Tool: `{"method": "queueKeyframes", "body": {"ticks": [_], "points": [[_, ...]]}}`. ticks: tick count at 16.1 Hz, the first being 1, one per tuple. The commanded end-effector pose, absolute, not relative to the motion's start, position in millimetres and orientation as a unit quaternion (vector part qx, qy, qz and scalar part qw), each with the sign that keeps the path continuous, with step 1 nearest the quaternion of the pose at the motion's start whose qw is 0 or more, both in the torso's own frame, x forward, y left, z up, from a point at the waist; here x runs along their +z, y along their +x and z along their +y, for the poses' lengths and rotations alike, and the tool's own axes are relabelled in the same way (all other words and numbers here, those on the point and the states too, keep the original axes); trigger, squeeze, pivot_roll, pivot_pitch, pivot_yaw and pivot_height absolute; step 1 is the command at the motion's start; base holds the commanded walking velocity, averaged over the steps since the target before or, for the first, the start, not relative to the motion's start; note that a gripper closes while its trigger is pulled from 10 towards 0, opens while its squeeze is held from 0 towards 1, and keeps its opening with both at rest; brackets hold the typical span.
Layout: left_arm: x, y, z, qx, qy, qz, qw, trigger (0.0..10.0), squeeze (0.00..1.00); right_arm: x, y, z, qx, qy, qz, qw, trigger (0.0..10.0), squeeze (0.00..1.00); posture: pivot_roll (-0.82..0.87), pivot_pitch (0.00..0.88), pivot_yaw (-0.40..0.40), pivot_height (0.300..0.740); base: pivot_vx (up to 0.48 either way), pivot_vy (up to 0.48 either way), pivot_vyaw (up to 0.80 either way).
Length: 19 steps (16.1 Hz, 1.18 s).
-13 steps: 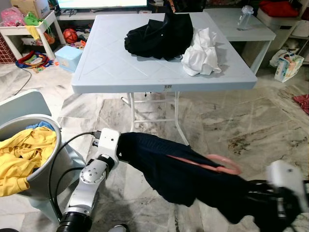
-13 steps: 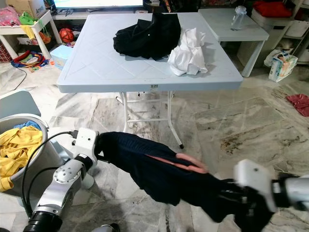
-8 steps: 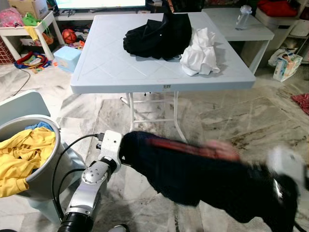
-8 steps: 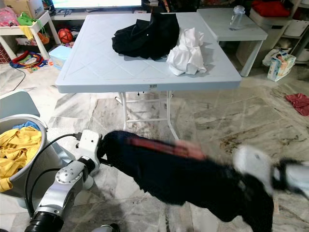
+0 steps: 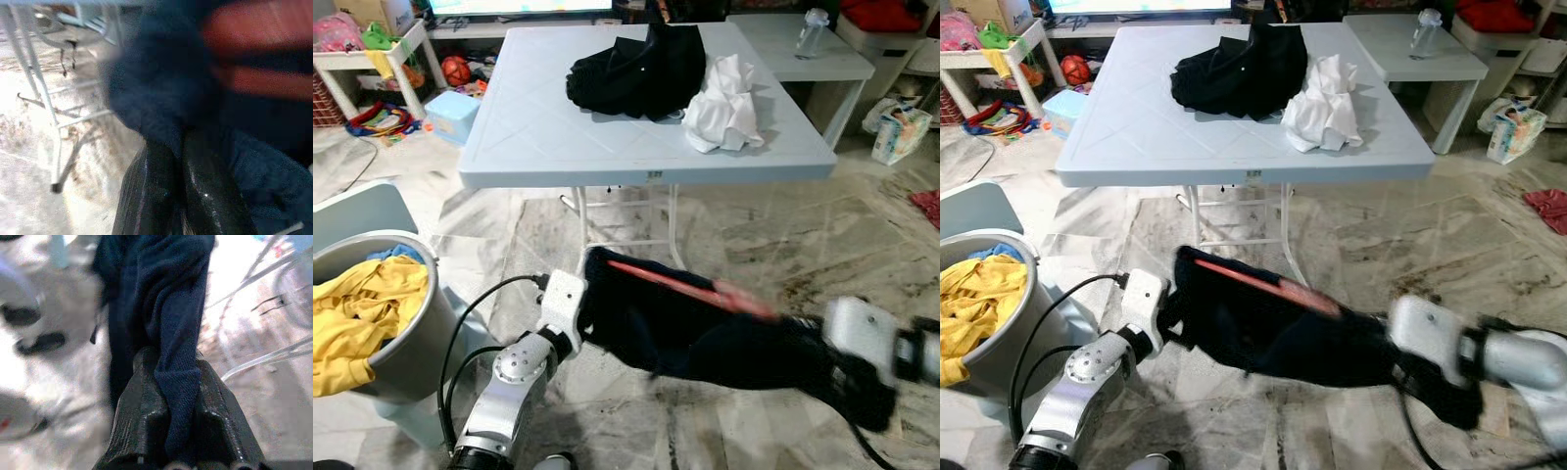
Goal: Hang hanger
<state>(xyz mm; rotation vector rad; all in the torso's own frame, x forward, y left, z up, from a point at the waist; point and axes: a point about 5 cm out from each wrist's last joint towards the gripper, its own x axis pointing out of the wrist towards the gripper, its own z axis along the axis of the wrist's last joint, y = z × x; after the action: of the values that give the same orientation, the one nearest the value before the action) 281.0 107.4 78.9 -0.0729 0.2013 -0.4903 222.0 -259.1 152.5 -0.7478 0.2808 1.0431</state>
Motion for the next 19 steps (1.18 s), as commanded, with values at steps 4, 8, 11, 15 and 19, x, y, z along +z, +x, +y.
{"method": "queueKeyframes", "body": {"ticks": [4, 8, 11, 15, 19], "points": [[108, 303, 145, -0.137, -0.096, 0.031, 0.985, 0.0, 0.0, 174, 206, -284, 0.519, -0.33, 0.18, 0.768, 10.0, 0.0, -0.11, 0.125, -0.024, 0.74, 0.0, 0.0, 0.0], [99, 305, 157, -0.106, -0.117, 0.066, 0.985, 0.0, 0.0, 210, 201, -304, 0.524, -0.272, 0.18, 0.787, 10.0, 0.0, -0.12, 0.126, -0.02, 0.74, 0.0, 0.0, 0.0], [84, 302, 148, -0.116, -0.111, 0.12, 0.98, 0.0, 0.0, 231, 199, -284, 0.57, -0.238, 0.142, 0.774, 10.0, 0.0, -0.12, 0.124, -0.015, 0.74, 0.0, 0.0, 0.0], [76, 299, 147, -0.134, -0.116, 0.142, 0.974, 0.0, 0.0, 266, 198, -256, 0.613, -0.19, 0.059, 0.765, 10.0, 0.0, -0.12, 0.123, -0.012, 0.74, 0.0, 0.0, 0.0], [60, 286, 128, -0.18, -0.133, 0.191, 0.956, 0.0, 0.0, 278, 204, -252, 0.608, -0.112, 0.006, 0.786, 10.0, 0.0, -0.12, 0.119, -0.016, 0.74, 0.0, 0.0, 0.0]]}}
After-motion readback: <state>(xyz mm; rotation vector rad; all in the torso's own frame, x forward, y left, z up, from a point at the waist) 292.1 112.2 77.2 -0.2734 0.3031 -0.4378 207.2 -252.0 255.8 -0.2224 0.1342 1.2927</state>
